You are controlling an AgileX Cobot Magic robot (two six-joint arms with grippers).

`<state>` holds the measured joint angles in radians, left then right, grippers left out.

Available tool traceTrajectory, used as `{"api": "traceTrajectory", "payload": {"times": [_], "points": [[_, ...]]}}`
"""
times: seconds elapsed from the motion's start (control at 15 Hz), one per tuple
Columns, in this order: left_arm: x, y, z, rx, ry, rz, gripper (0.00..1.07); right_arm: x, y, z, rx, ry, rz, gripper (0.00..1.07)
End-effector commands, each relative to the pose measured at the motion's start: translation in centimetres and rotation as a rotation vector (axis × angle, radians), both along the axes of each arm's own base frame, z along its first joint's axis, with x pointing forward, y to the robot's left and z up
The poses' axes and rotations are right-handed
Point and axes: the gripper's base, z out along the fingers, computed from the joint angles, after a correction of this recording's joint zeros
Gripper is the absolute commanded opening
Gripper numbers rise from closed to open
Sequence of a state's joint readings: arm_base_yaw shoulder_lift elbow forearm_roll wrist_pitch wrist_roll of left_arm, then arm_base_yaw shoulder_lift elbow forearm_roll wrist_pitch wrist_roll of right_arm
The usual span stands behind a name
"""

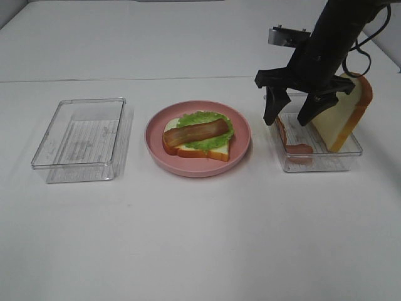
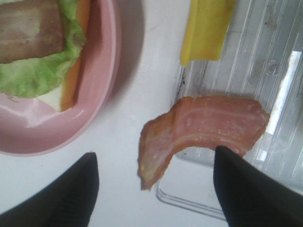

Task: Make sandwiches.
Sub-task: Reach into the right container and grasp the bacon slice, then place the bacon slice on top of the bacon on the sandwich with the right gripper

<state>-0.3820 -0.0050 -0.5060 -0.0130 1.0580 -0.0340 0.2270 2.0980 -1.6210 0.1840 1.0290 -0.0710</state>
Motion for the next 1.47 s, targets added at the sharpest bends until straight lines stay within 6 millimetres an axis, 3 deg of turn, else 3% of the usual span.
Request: {"api": "traceTrajectory", "payload": {"times": [0.07,0.2,0.47,0.73,0.8,0.87,0.93,1.0,1.07,1.2,1.47], "points": [[0.0,0.0,0.0,-0.008,-0.013,0.001,0.75,0.7,0.1,-1.3,-0.007,-0.014,-0.008,0.63],[0.0,0.0,0.0,-0.008,-0.013,0.001,0.75,0.9,0.0,-1.8,-0.016,-0.017,-0.006,0.52],[0.0,0.0,0.0,-0.008,-0.013,0.001,0.75,0.8,0.0,-1.9,-0.020,-0.017,-0.004,0.00],[0.0,0.0,0.0,-0.008,-0.013,0.001,0.75,0.6,0.0,-0.5,-0.024,0.032,0.012,0.00],[0.0,0.0,0.0,-0.008,-0.013,0.001,0.75,0.5,0.0,1.3,-0.019,0.035,0.020,0.00],[0.0,0.0,0.0,-0.008,-0.013,0.001,0.75,0.5,0.0,1.3,-0.019,0.035,0.020,0.00],[0.0,0.0,0.0,-0.008,-0.013,0.001,0.75,0.2,0.1,2.5,-0.007,0.035,0.022,0.00],[0.0,0.0,0.0,-0.008,-0.013,0.001,0.75,-0.7,0.2,5.1,0.035,0.027,0.022,0.00],[0.0,0.0,0.0,-0.008,-0.013,0.001,0.75,-0.7,0.2,5.1,0.035,0.027,0.022,0.00],[0.0,0.0,0.0,-0.008,-0.013,0.001,0.75,-2.2,1.0,8.6,0.169,0.002,0.011,0.00],[0.0,0.0,0.0,-0.007,-0.013,0.001,0.75,-2.7,3.1,10.5,0.437,-0.009,0.036,0.00]]}}
